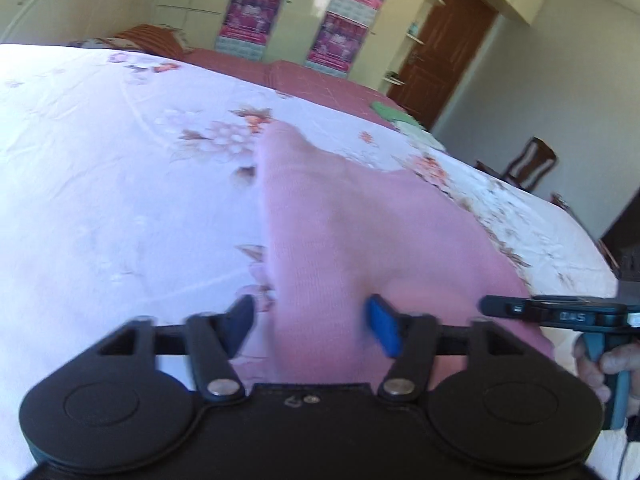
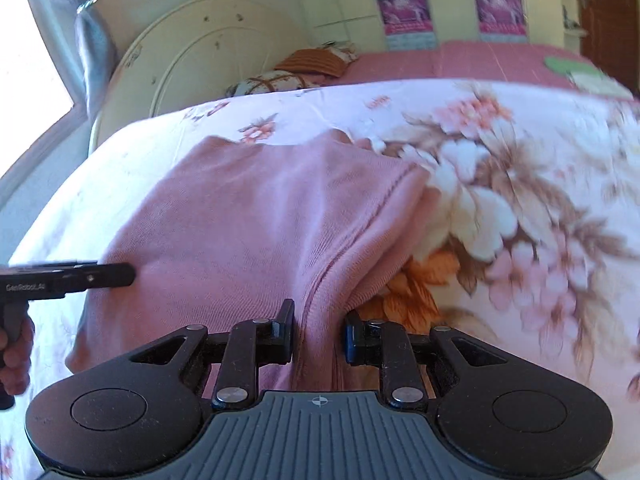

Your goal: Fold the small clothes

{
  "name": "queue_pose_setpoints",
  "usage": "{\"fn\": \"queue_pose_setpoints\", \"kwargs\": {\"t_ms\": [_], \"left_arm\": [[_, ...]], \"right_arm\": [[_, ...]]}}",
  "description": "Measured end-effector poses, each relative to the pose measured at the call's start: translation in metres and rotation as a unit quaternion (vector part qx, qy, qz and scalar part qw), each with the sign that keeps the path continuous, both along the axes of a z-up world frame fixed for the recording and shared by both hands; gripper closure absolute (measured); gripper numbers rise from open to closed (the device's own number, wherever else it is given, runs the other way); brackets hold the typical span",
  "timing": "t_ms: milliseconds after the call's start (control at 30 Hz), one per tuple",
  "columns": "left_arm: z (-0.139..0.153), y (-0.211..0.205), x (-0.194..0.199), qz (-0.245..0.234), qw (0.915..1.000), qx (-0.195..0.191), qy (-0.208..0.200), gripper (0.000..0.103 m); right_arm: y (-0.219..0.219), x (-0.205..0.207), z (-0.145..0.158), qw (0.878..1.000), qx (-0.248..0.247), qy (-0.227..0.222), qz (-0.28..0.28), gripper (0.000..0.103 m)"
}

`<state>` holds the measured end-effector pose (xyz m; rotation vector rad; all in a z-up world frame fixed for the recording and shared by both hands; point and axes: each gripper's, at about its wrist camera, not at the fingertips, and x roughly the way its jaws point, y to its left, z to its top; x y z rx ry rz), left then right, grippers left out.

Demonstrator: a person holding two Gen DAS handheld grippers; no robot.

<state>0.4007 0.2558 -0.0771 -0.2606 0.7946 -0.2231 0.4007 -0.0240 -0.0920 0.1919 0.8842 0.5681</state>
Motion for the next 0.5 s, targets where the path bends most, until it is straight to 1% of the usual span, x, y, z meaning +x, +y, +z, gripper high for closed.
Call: {"fn": "queue_pose_setpoints", "kwargs": {"t_ms": [67, 100, 133, 167, 233, 267, 300, 333, 400, 433, 467, 500], "left_arm": [[0.003, 0.008, -0.004, 0.002, 1.0000, 0.004, -0.006, 0.027], [0.008, 0.014, -0.008, 0.009, 0.9999, 0.000, -0.012, 0.032], [0.016, 0.017, -0.011, 0.016, 0.9995, 0.004, -0.028, 0.046], [0.025, 0.018, -0.014, 0.020, 0.9987, 0.012, -0.046, 0.052], [0.042, 0.018, -0.011, 0.004, 0.9969, 0.017, -0.077, 0.054], [0.047, 0.014, -0.006, -0.013, 0.9964, 0.012, -0.082, 0.054], [0.049, 0.005, 0.004, -0.042, 0.9962, 0.010, -0.076, 0.054], [0.046, -0.006, 0.013, -0.063, 0.9957, 0.020, -0.065, 0.054], [0.033, -0.025, 0.028, -0.086, 0.9946, 0.037, -0.044, 0.054], [0.024, -0.031, 0.035, -0.093, 0.9944, 0.041, -0.030, 0.054], [0.016, -0.036, 0.039, -0.090, 0.9944, 0.051, -0.020, 0.054], [0.007, -0.038, 0.041, -0.087, 0.9945, 0.056, -0.015, 0.053]], "right_arm": [[-0.005, 0.001, 0.000, 1.000, 0.014, 0.008, -0.008, 0.080], [-0.007, 0.001, 0.004, 1.000, 0.017, 0.010, -0.009, 0.079], [-0.009, 0.001, 0.010, 1.000, 0.016, 0.008, -0.011, 0.079], [-0.011, 0.001, 0.015, 1.000, 0.013, 0.000, -0.016, 0.078], [-0.015, -0.003, 0.032, 0.999, -0.003, -0.031, -0.033, 0.078], [-0.016, -0.004, 0.038, 0.998, -0.010, -0.051, -0.038, 0.078], [-0.014, -0.004, 0.044, 0.997, -0.017, -0.066, -0.036, 0.078], [-0.011, -0.001, 0.047, 0.996, -0.023, -0.076, -0.033, 0.078], [-0.002, 0.008, 0.046, 0.997, -0.028, -0.072, -0.021, 0.079], [0.003, 0.012, 0.043, 0.997, -0.032, -0.068, -0.013, 0.079], [0.009, 0.016, 0.038, 0.997, -0.047, -0.066, -0.004, 0.079], [0.016, 0.021, 0.029, 0.995, -0.078, -0.056, 0.000, 0.079]]}}
